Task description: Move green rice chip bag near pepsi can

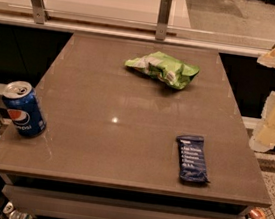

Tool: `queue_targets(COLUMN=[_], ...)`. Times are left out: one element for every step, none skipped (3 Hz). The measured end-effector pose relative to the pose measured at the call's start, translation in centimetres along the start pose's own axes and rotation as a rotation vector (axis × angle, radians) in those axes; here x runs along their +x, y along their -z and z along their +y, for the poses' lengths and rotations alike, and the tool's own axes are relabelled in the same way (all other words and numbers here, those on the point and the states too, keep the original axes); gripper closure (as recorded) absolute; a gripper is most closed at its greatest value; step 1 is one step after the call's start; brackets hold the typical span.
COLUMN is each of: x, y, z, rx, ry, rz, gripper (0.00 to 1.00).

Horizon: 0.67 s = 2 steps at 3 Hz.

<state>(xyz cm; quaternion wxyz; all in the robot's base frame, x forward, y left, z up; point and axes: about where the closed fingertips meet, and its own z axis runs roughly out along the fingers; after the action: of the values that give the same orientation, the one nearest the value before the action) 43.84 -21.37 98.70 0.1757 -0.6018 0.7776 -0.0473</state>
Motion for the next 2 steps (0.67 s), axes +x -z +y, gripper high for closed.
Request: queue_targets(x=[0.0, -0.9], y=[0.0, -1.2], z=[0.0, -1.8], rx=[0.000, 0.002], ry=[0.000, 0.003], rz=[0.000, -0.014], gripper=[0.00, 0.00])
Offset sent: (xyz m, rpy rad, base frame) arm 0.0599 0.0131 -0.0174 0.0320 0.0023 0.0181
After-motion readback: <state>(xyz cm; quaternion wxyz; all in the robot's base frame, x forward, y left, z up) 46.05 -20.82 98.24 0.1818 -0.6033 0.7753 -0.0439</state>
